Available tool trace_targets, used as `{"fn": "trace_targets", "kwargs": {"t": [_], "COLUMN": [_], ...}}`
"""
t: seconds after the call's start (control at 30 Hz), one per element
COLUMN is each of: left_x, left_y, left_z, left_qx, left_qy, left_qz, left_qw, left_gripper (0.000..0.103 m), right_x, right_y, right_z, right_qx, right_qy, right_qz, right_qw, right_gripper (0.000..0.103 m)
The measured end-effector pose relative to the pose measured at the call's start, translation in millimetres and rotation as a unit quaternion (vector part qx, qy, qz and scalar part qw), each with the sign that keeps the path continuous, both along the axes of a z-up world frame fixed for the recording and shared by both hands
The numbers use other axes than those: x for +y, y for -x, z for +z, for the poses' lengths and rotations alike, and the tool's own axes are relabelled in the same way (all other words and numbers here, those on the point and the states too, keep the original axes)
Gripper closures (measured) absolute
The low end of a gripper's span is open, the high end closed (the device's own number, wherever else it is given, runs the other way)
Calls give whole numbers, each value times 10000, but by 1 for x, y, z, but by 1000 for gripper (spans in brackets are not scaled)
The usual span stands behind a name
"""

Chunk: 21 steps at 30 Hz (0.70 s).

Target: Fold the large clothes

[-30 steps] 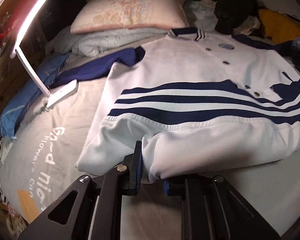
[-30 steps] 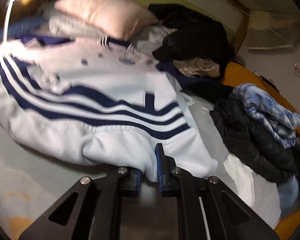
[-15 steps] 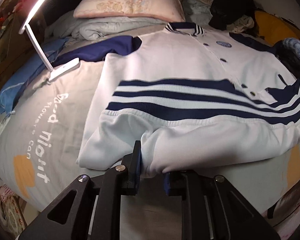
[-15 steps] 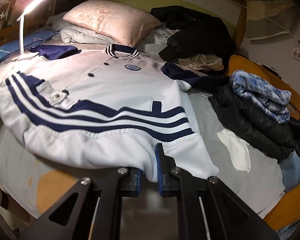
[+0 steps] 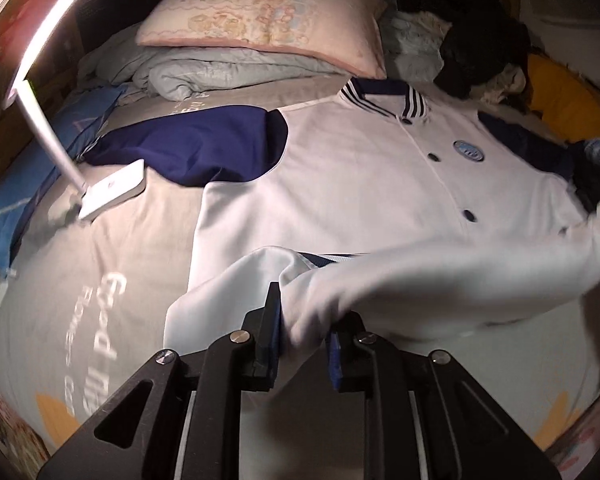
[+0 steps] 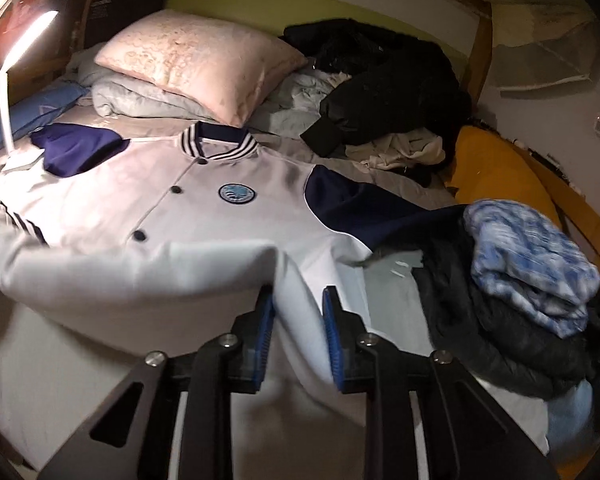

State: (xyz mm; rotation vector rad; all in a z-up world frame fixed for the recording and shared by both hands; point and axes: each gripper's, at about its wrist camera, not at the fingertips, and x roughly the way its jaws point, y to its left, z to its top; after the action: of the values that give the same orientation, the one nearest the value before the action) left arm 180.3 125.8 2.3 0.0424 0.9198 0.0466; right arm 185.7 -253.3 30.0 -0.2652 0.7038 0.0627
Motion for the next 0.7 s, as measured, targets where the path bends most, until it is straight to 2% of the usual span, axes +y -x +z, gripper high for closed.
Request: {"fn": "trace_targets", "kwargs": {"t": [0.2,0.33,0.47,0.5,0.57,0.6,0.63,0.67,0.7], "left_x": [3,-1,-9,-9,-5,-2,2,5,9], "left_y": [-34,-47,-59,-62,-64,-63,-60,-57,-54], "left_z": [-23,-32,-38,-39,-40,-39,-36,-34,-31], "left_qx": [-24,-305,-611,-657,-711,-769,-874,-919,-907], "left_qy": [-166,-414,-708,-750,-930,-1013,-1013,-976,-909], "left_qz": [-30,101,-36,-40,257,425,506,502,482], "left_qw": [9999,9986,9956,9950,9928,9910,9897,9897,9906], "left_gripper": [83,82,79,75,21,10,4,4,4], "right_x": [9,13,12,10,6,4,0,-3,-9], "right_y": [-38,-59,-69,-71,-70,-69,-67,-66,-62], "right_z": [-17,-28,-31,-33,-35,-35,-33,-30,-25], "right_qx": [-28,90,90,97,69,49,-51,-129,-226], "right_qy": [-17,-103,-223,-250,-310,-345,-339,-358,-459], "right_qz": [-44,-119,-182,-170,-132,-121,-220,-288,-367], "right_qw": [10000,9998,9995,9995,9994,9993,9992,9989,9980], "right_gripper": [89,89,90,90,84,78,58,41,39]}}
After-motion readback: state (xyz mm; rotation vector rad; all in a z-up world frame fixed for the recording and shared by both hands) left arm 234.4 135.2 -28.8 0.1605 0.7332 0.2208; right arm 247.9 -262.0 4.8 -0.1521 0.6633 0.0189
